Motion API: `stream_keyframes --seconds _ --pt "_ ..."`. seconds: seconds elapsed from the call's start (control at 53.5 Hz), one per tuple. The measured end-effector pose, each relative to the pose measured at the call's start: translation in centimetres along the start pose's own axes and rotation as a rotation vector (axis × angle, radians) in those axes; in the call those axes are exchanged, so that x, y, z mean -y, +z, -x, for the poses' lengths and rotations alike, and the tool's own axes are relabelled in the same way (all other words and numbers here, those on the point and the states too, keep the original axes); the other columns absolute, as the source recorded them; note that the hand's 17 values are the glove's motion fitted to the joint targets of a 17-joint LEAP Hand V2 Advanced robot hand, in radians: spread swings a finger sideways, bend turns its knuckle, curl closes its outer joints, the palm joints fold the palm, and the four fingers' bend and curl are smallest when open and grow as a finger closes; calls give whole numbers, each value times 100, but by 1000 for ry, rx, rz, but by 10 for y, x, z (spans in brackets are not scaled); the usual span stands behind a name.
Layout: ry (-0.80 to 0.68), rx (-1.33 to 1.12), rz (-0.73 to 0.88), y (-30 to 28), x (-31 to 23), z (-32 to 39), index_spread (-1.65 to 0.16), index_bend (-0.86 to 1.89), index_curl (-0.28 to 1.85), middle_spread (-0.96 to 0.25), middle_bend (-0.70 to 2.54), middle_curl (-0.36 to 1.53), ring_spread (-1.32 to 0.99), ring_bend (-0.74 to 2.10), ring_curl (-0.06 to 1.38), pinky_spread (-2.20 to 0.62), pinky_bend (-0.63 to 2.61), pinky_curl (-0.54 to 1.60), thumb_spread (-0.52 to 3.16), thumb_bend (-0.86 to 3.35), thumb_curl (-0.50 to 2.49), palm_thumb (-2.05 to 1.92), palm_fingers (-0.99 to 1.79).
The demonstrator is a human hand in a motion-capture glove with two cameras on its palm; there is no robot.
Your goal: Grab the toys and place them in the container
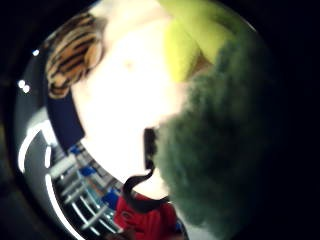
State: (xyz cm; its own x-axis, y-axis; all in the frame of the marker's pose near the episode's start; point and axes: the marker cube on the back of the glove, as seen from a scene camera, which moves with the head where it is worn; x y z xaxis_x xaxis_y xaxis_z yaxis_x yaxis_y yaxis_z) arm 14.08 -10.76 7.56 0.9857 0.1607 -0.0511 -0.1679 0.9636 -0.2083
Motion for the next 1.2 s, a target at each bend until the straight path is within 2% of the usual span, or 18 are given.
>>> stream_keyframes --seconds 0.019,0.075,0.224,0.243,0.262,0.299,0.336,0.355,0.467,0.579,0.841,0.972,1.084,1.196 --pt "-13 -3 -11 0 0 0 -32 0 9 -5 14 20 5 30 24 9 144 38 108 -1 21 -1 -21" --pt "-41 -24 -26 -1 1 0 -33 -1 7 -6 18 21 2 47 28 6 138 37 115 1 23 4 -9" --pt "-63 -102 -94 -1 0 16 -38 7 5 -7 16 22 -10 80 37 -6 138 35 134 6 25 13 -2" --pt "-55 -103 -119 -1 0 19 -39 14 7 -7 12 21 -12 86 40 -9 137 35 137 8 26 14 3" --pt "-47 -106 -147 -2 1 23 -41 32 12 -6 5 18 -16 91 41 -12 134 34 142 10 26 18 18" --pt "-33 -119 -191 -5 3 28 -42 49 16 -7 6 16 -21 93 40 -17 130 32 147 16 29 26 35" --pt "-28 -136 -204 -10 5 31 -42 55 17 -8 8 15 -25 95 40 -20 127 30 150 20 31 33 41" --pt "-26 -140 -203 -13 5 32 -41 59 20 -11 17 17 -28 97 41 -23 126 31 148 24 35 42 54" --pt "-40 -51 -228 -46 -3 44 -40 70 28 -17 24 21 -38 95 43 -32 120 31 135 27 45 57 70" --pt "-76 27 -259 -87 -19 62 -38 79 34 -23 25 24 -45 91 43 -37 114 32 121 26 53 63 74" --pt "-183 6 -298 -168 -34 129 -36 82 43 -28 22 28 -54 85 44 -40 110 35 100 22 67 65 76" --pt "-308 82 -266 -194 -23 199 -35 81 46 -29 19 29 -56 83 45 -41 108 36 94 20 73 65 76" --pt "-373 37 -274 -204 3 262 -35 80 49 -29 18 30 -57 82 46 -41 108 37 90 19 78 66 76" --pt "-351 130 -259 -208 32 333 -35 79 51 -30 19 31 -58 81 48 -42 107 37 87 18 83 65 78"
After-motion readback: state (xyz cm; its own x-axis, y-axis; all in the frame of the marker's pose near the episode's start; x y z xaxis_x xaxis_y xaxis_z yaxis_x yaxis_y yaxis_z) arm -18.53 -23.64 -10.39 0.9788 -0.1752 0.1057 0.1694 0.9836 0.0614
